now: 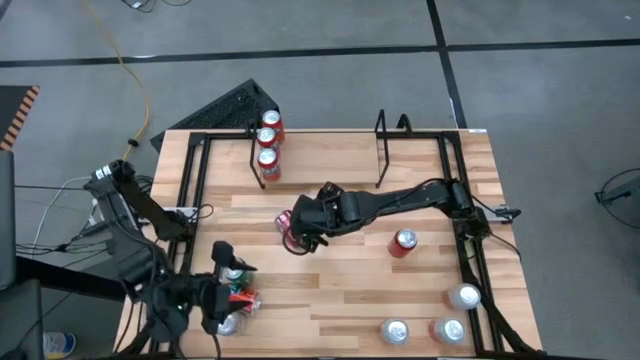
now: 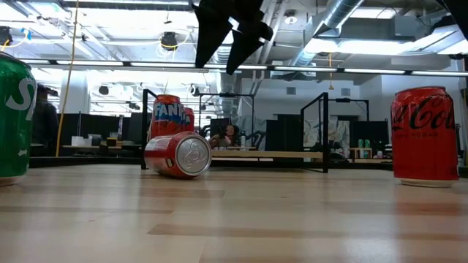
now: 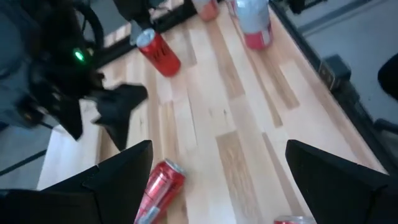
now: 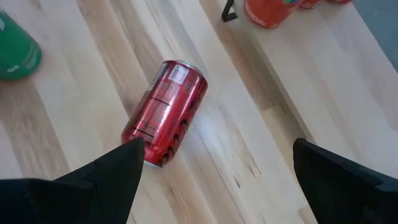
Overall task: Place canned beverage on shelf
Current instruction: Put the red black soda can on the shelf
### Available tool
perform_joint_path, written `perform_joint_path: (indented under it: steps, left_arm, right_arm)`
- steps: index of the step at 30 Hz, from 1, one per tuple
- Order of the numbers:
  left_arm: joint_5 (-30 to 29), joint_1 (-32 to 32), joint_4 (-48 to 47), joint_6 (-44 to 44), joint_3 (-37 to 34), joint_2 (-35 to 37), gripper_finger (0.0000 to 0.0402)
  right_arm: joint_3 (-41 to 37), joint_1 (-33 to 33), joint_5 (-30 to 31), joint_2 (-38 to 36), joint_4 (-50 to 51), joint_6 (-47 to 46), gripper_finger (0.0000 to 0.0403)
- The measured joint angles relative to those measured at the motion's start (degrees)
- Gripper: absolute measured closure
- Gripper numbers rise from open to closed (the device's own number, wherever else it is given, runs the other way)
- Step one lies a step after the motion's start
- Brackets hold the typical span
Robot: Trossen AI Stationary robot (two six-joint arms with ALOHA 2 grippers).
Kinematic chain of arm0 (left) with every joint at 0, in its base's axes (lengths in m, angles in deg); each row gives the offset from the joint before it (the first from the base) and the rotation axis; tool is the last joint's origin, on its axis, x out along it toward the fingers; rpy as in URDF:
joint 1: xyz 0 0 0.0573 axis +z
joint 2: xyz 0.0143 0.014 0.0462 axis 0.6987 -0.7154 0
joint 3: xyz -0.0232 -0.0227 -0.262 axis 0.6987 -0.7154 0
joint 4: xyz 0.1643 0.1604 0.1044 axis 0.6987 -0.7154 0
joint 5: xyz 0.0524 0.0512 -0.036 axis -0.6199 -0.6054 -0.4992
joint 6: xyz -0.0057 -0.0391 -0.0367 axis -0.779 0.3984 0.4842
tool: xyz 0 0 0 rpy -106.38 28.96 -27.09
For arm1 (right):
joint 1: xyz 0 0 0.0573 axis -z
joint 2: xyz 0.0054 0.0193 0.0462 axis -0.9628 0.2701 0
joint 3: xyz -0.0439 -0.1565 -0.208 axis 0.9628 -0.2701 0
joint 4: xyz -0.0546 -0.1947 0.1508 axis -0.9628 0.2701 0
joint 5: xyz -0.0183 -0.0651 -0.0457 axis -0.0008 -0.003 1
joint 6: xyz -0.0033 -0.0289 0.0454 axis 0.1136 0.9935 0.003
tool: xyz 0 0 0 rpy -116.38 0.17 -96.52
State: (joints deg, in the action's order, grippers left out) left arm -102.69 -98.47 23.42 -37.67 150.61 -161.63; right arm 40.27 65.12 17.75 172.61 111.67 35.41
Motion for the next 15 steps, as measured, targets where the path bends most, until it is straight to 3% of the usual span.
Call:
perform_joint_path:
  steps: [5,15]
  left_arm:
    - [1.5,0.0,6.1,1.3,-4.8,0.0,0.0046]
    - [1.6,-1.8,16.7,-8.5,-5.1,1.5,0.0046]
  right_arm:
    - [0.0,1.3,0.7,0.0,0.0,0.3,0.0019]
    - [-0.1,3.8,2.9,0.7,0.3,4.5,0.0019]
